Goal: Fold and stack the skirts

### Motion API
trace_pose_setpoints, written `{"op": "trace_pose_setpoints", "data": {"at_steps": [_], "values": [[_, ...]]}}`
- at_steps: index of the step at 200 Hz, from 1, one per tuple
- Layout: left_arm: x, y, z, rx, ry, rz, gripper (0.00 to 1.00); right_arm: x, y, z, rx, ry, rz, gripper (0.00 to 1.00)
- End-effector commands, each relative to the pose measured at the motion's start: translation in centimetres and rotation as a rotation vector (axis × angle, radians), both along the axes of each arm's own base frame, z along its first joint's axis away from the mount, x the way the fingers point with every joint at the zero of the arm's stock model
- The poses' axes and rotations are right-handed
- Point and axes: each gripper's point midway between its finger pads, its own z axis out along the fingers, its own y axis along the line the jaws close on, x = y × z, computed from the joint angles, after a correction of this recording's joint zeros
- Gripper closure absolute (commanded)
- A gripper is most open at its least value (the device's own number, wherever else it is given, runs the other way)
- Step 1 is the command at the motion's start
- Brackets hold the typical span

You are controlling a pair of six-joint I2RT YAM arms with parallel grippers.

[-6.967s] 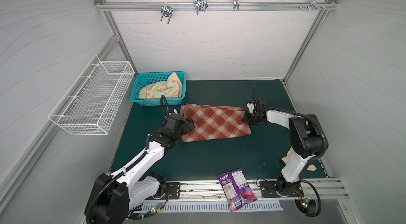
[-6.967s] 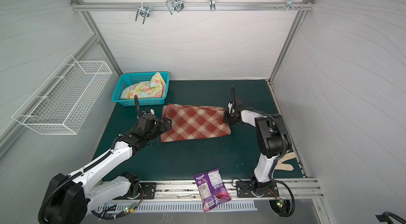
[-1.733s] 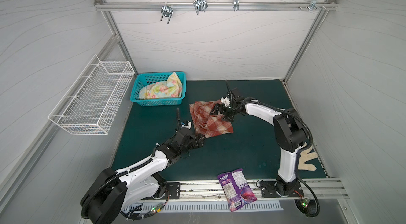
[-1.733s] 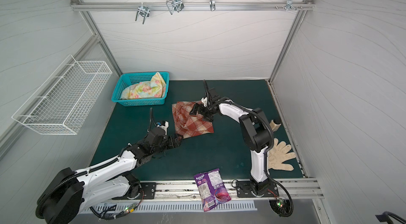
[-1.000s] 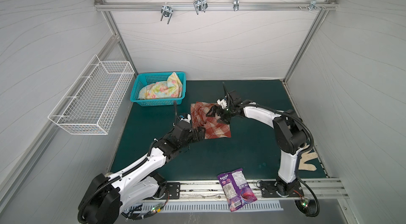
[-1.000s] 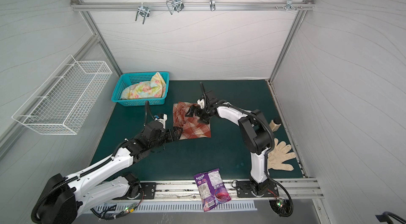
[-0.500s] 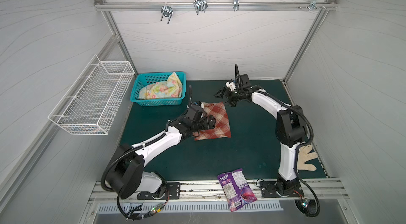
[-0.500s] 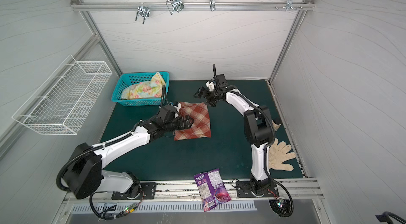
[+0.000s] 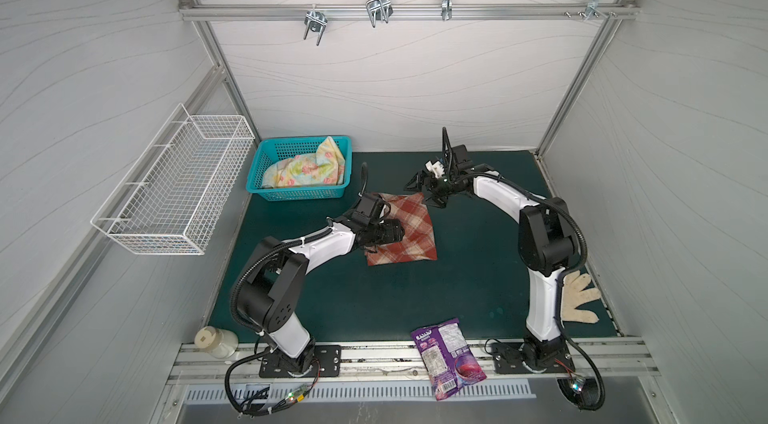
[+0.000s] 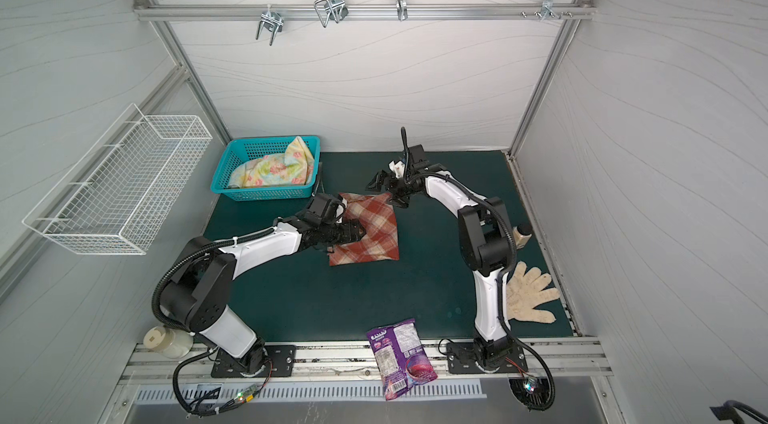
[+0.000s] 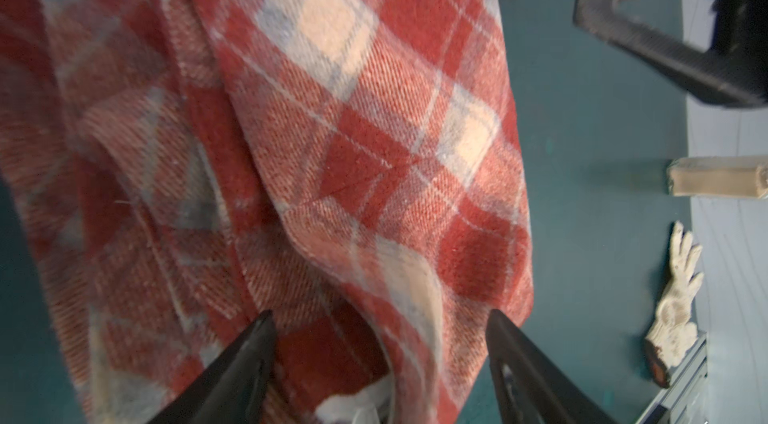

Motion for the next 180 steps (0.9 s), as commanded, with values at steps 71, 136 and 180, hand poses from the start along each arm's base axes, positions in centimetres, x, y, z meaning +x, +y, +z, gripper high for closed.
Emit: {"op": "trace_pose_setpoints", "data": {"at_steps": [71,136,180], "values": [[-0.9,0.1,-1.5,-0.032,0.035,0.000,0.93,2.6,2.0,-2.6,0.082,0.033,0.011,0.01],[-1.2,4.1,-3.2,-0.017,0.046,0.128,1.00,2.8,1.5,-7.0,0.022,0.108,-0.014,0.01],[-1.5,7.0,-4.3,0.004,0.067,0.206,1.00,2.3,0.2,-8.8,-0.014,0.126,-0.055,0.01]]}}
